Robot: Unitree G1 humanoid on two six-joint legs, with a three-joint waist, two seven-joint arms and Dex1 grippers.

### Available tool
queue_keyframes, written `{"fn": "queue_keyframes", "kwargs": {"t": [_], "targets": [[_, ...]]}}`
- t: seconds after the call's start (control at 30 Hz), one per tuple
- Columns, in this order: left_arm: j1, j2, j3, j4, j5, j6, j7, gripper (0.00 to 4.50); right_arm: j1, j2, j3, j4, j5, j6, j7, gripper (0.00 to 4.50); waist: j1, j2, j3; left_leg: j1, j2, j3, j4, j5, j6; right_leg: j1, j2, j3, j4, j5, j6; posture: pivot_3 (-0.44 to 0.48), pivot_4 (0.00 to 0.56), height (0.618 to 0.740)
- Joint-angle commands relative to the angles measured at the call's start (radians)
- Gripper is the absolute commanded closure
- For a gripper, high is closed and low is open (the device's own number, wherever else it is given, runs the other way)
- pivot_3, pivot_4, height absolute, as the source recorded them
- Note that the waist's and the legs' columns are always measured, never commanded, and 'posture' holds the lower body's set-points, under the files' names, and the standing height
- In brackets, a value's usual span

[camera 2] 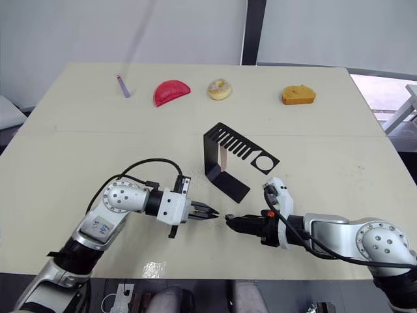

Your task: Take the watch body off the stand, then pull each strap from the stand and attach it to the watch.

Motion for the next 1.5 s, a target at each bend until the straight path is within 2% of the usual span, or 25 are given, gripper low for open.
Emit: {"fn": "queue_keyframes", "kwargs": {"t": [0.03,1.5], "targets": [[-0.009,0.0,-0.002,-0.037,0.0,-0.012,0.005,4.5,-0.013,-0.009,-0.024,-0.035,0.028,-0.015,0.012,2.9,0.001,0.0,0.0,0.0,0.0,0.0,0.0,0.0,0.0,0.0,0.0,0.0,0.0,0.0,0.0,0.0,0.15,0.737],[-0.004,-0.042,-0.031,-0.034,0.026,0.001,0.028,4.5,-0.029,0.001,-0.004,-0.066,-0.009,-0.004,0.016,2.9,0.009,0.0,0.0,0.0,0.0,0.0,0.0,0.0,0.0,0.0,0.0,0.0,0.0,0.0,0.0,0.0,0.15,0.737]]}}
